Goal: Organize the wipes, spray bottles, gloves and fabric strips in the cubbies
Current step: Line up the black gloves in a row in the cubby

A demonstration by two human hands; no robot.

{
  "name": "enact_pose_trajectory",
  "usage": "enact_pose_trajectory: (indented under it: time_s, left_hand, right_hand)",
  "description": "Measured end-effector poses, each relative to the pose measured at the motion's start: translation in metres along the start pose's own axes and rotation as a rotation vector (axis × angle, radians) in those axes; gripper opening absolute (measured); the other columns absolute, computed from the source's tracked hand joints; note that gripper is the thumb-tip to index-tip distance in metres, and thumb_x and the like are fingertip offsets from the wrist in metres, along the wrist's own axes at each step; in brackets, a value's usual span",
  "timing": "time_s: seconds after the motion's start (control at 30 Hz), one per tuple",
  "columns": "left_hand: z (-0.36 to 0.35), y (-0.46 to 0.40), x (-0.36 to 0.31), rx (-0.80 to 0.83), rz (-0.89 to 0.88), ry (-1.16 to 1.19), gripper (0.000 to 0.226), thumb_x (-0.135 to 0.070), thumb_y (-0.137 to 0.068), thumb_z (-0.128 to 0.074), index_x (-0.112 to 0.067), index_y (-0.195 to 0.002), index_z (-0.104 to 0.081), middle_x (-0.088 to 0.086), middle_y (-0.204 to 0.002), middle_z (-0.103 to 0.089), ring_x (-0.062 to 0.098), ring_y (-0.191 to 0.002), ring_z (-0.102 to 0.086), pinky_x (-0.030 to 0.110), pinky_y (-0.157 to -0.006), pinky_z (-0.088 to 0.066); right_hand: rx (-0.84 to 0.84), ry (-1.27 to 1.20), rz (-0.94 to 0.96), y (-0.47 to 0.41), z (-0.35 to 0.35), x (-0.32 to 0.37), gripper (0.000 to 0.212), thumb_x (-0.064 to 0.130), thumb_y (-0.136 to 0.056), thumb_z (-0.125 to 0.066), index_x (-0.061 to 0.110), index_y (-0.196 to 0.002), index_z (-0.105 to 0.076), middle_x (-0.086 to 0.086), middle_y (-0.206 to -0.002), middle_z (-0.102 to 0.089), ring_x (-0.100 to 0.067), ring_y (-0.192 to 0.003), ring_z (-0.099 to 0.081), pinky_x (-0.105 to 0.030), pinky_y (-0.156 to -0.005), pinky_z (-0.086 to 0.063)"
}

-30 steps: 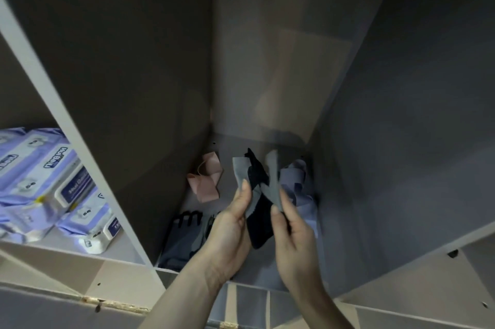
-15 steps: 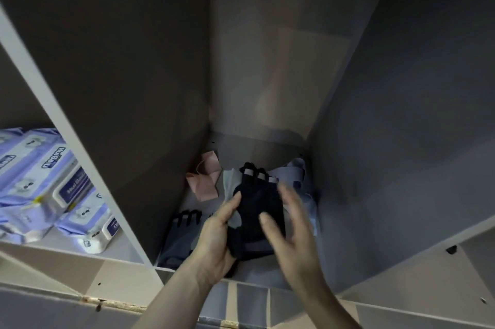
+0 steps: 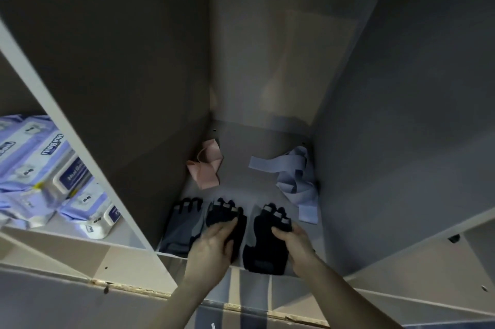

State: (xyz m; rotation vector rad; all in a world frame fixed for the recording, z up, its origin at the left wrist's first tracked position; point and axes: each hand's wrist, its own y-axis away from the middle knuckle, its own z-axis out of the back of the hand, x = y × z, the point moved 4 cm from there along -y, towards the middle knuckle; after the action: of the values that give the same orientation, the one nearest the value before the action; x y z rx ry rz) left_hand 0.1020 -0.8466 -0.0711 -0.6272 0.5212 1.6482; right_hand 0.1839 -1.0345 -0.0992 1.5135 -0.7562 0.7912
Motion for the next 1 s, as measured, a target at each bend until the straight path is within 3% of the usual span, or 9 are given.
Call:
enact_pose_trajectory:
  time_s: [0.07,0.17,0.23,0.33,0.5,0.6,0.73,0.83,1.0]
  left_hand:
    - [-0.006,0.004,0.016,0.174,-0.036,-0.326,0.054,-0.032,-0.077,-0.066,-0.04,-0.129,-0.053,-0.004,-0.135,-0.057,0.019,-0.122,-0.057,0.055,-0.092,-0.05]
    - [-0.02,0.012,0.038,0.382,-0.022,-0.547,0.052,-0.056,-0.088,-0.027,-0.048,-0.139,-0.033,-0.007,-0.154,-0.008,0.017,-0.143,-0.024,0.073,-0.1,-0.03]
    - [-0.027,0.014,0.046,0.424,-0.009,-0.594,0.06,-0.066,-0.084,-0.012,-0.051,-0.139,-0.032,-0.003,-0.152,-0.002,0.019,-0.144,-0.019,0.074,-0.098,-0.03]
    - [-0.037,0.012,0.047,0.46,-0.069,-0.556,0.091,-0.075,-0.062,0.021,-0.049,-0.145,-0.003,-0.012,-0.146,0.026,0.01,-0.135,0.023,0.062,-0.112,0.0]
    - [-0.011,0.003,0.045,0.242,0.005,-0.499,0.055,-0.052,-0.098,-0.018,-0.031,-0.131,-0.056,0.001,-0.141,-0.051,0.017,-0.133,-0.044,0.044,-0.107,-0.03]
    - [-0.018,0.001,0.071,0.197,0.087,-0.551,0.059,-0.057,-0.096,-0.02,-0.025,-0.132,-0.054,0.004,-0.139,-0.054,0.024,-0.138,-0.033,0.046,-0.107,-0.032]
    - [-0.036,0.002,0.085,0.196,0.118,-0.628,0.07,-0.072,-0.088,-0.019,-0.036,-0.149,-0.018,0.006,-0.136,-0.056,0.028,-0.134,-0.03,0.054,-0.099,-0.022]
    - [-0.048,-0.001,0.083,0.22,0.181,-0.623,0.065,-0.072,-0.088,-0.016,-0.038,-0.14,-0.037,0.011,-0.134,-0.058,0.03,-0.125,-0.042,0.062,-0.088,-0.027]
    - [-0.051,0.0,0.078,0.185,0.191,-0.57,0.073,-0.068,-0.09,-0.009,-0.03,-0.125,-0.061,0.011,-0.131,-0.06,0.028,-0.125,-0.04,0.068,-0.086,-0.025]
  right_hand:
    - [-0.003,0.073,-0.016,-0.014,-0.004,-0.01,0.03,0.001,-0.087,-0.063,0.013,-0.115,-0.065,-0.009,-0.106,-0.071,-0.025,-0.092,-0.068,-0.035,-0.083,-0.054]
    - [-0.063,0.14,0.028,-0.031,-0.003,-0.014,0.025,0.004,-0.087,-0.063,0.015,-0.109,-0.065,-0.009,-0.106,-0.07,-0.026,-0.095,-0.067,-0.038,-0.09,-0.054]
    - [-0.08,0.182,0.056,-0.039,0.0,-0.014,0.027,0.004,-0.088,-0.062,0.014,-0.113,-0.063,-0.009,-0.108,-0.069,-0.026,-0.098,-0.065,-0.039,-0.093,-0.052]
    - [-0.088,0.332,0.092,-0.049,0.004,-0.017,0.032,0.006,-0.086,-0.062,0.015,-0.116,-0.06,-0.007,-0.111,-0.066,-0.027,-0.101,-0.063,-0.041,-0.095,-0.051]
    - [-0.297,1.214,0.582,-0.029,-0.002,-0.013,0.056,0.029,-0.082,-0.064,0.023,-0.136,-0.048,-0.006,-0.14,-0.047,-0.028,-0.127,-0.047,-0.042,-0.099,-0.045]
    - [-0.082,1.401,0.755,-0.013,-0.014,-0.043,0.045,0.048,-0.094,-0.039,0.032,-0.136,-0.048,-0.001,-0.147,-0.045,-0.024,-0.134,-0.039,-0.043,-0.099,-0.044]
    - [0.001,1.536,0.764,-0.006,-0.006,-0.071,0.055,0.058,-0.097,-0.017,0.036,-0.146,-0.025,0.001,-0.145,-0.047,-0.019,-0.133,-0.032,-0.035,-0.105,-0.028]
    - [-0.007,1.544,0.785,-0.002,-0.006,-0.068,0.058,0.059,-0.096,-0.016,0.036,-0.149,-0.008,-0.001,-0.143,-0.05,-0.019,-0.133,-0.032,-0.035,-0.107,-0.033]
    - [-0.105,1.532,0.794,0.003,-0.006,-0.064,0.06,0.059,-0.095,-0.011,0.036,-0.149,0.0,-0.001,-0.133,-0.06,-0.019,-0.126,-0.041,-0.034,-0.088,-0.053]
